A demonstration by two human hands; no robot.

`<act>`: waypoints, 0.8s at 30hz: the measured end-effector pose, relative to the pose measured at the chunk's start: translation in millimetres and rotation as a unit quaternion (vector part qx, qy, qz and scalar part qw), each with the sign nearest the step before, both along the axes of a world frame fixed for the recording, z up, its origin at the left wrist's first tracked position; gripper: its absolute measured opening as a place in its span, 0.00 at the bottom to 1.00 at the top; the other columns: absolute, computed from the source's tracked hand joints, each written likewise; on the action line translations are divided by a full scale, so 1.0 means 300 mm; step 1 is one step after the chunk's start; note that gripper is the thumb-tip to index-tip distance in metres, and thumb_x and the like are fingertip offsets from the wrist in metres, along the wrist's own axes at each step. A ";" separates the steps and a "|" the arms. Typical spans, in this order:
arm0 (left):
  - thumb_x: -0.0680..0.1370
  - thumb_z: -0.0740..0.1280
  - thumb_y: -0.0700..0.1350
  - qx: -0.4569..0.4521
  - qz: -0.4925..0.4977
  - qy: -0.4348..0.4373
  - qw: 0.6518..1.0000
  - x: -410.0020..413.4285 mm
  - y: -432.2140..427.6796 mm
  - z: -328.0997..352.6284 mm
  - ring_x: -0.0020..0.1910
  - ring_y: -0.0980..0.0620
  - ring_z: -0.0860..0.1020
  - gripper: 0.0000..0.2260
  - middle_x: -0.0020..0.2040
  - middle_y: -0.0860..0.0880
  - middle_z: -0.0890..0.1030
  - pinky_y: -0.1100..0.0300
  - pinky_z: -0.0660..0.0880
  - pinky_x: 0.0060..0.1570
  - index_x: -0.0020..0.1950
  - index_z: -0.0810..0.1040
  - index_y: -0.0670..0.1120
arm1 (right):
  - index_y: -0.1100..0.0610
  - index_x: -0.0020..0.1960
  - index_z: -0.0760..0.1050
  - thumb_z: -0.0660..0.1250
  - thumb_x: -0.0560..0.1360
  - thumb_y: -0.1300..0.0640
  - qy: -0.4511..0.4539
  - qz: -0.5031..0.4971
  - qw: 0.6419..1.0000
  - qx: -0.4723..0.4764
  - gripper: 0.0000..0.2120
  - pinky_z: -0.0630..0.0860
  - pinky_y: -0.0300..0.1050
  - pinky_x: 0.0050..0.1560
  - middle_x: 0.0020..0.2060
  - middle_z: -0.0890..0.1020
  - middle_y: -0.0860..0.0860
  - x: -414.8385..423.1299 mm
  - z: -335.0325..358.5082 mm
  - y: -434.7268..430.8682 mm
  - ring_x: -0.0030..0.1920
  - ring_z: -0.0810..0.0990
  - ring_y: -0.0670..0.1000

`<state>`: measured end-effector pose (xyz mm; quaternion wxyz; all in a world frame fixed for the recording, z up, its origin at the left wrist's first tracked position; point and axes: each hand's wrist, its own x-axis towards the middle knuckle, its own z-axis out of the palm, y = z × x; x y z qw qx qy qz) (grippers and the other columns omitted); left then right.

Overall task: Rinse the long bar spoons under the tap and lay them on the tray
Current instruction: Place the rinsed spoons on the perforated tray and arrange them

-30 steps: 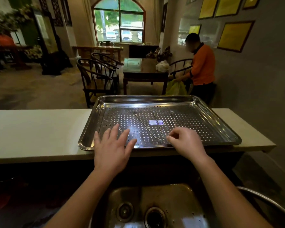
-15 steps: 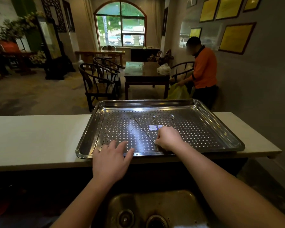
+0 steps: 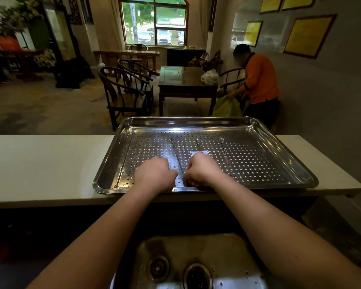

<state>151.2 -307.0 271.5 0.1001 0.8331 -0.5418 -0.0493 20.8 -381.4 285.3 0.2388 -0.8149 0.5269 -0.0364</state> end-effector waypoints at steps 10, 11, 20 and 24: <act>0.77 0.64 0.54 -0.032 0.009 -0.001 0.999 0.004 -0.165 -0.028 0.46 0.42 0.80 0.13 0.47 0.44 0.81 0.53 0.76 0.42 0.38 0.75 0.47 | 0.65 0.39 0.83 0.75 0.70 0.62 -0.086 -0.013 0.994 0.068 0.06 0.85 0.59 0.47 0.35 0.87 0.60 0.039 -0.033 -0.015 0.40 0.88 0.60; 0.76 0.65 0.56 -0.034 0.009 0.005 0.999 0.005 -0.172 -0.030 0.45 0.42 0.80 0.15 0.45 0.44 0.81 0.53 0.77 0.42 0.37 0.73 0.47 | 0.65 0.38 0.82 0.75 0.71 0.62 -0.101 -0.025 0.992 0.076 0.05 0.85 0.61 0.46 0.34 0.86 0.61 0.027 -0.032 -0.025 0.40 0.88 0.61; 0.72 0.71 0.55 -0.034 0.014 0.060 0.998 0.006 -0.199 -0.039 0.33 0.47 0.81 0.15 0.31 0.48 0.80 0.53 0.81 0.38 0.34 0.77 0.45 | 0.58 0.43 0.80 0.73 0.74 0.52 0.011 -0.114 0.989 -0.091 0.09 0.77 0.46 0.39 0.40 0.83 0.55 -0.133 -0.023 -0.198 0.44 0.83 0.57; 0.73 0.71 0.51 -0.040 0.008 0.064 0.997 -0.001 -0.198 -0.050 0.35 0.46 0.81 0.11 0.34 0.47 0.80 0.52 0.81 0.40 0.38 0.78 0.45 | 0.57 0.36 0.75 0.73 0.73 0.52 0.011 -0.116 0.988 -0.096 0.13 0.71 0.45 0.36 0.36 0.81 0.54 -0.111 -0.055 -0.215 0.42 0.81 0.58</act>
